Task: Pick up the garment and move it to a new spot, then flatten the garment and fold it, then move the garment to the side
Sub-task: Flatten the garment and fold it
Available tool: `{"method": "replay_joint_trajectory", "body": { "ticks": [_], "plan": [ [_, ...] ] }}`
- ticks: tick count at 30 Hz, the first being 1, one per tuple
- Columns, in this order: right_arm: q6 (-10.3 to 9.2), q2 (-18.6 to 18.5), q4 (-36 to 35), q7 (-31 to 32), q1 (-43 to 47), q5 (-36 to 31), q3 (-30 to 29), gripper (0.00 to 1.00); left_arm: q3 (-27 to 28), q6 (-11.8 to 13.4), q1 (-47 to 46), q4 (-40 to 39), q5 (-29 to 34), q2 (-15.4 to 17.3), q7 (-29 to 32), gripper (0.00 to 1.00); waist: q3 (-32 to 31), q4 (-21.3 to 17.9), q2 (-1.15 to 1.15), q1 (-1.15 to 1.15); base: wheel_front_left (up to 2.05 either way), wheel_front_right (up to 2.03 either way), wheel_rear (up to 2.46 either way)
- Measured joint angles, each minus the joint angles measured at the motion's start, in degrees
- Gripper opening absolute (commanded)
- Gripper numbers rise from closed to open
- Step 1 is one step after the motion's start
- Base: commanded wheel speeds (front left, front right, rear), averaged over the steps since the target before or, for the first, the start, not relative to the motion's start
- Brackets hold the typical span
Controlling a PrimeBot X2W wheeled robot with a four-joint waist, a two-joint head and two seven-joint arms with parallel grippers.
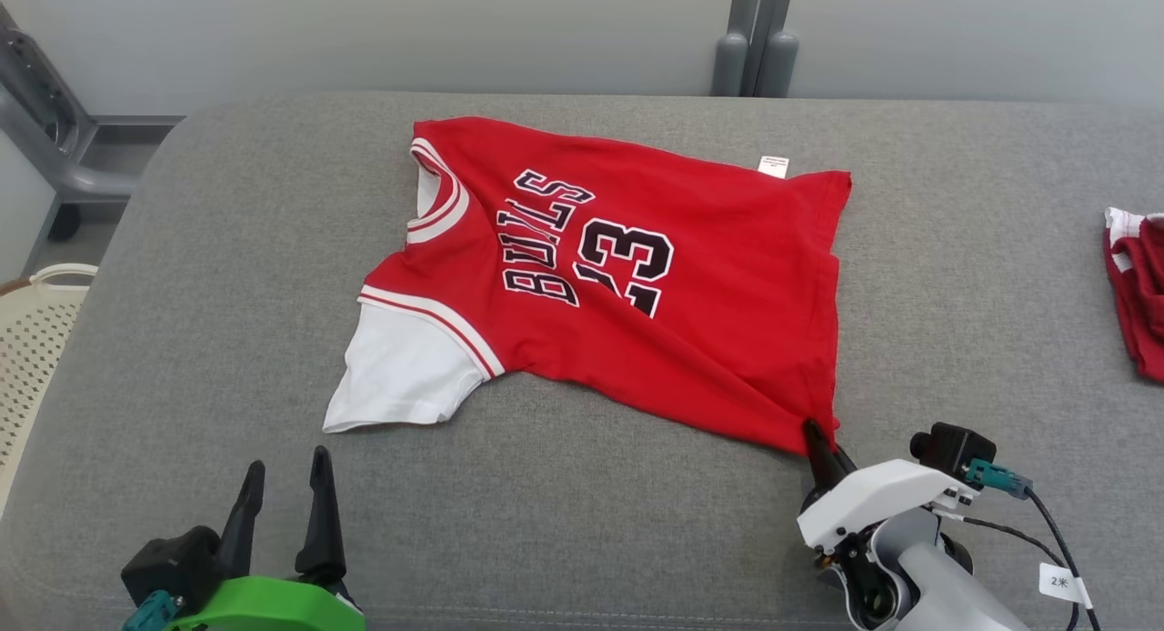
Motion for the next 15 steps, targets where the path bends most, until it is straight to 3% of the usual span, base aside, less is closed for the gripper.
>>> {"method": "replay_joint_trajectory", "body": {
  "ticks": [15],
  "plan": [
    [0.0, -4.13, -4.68, -0.09, 0.99, -4.22, -7.64, 0.0, -1.83, -3.34, -5.93, 11.38, -4.87, -3.52, 4.53, 1.0, -0.04, -3.15, 0.0, 0.0, 0.0, 0.0, 0.0]
  ]
}}
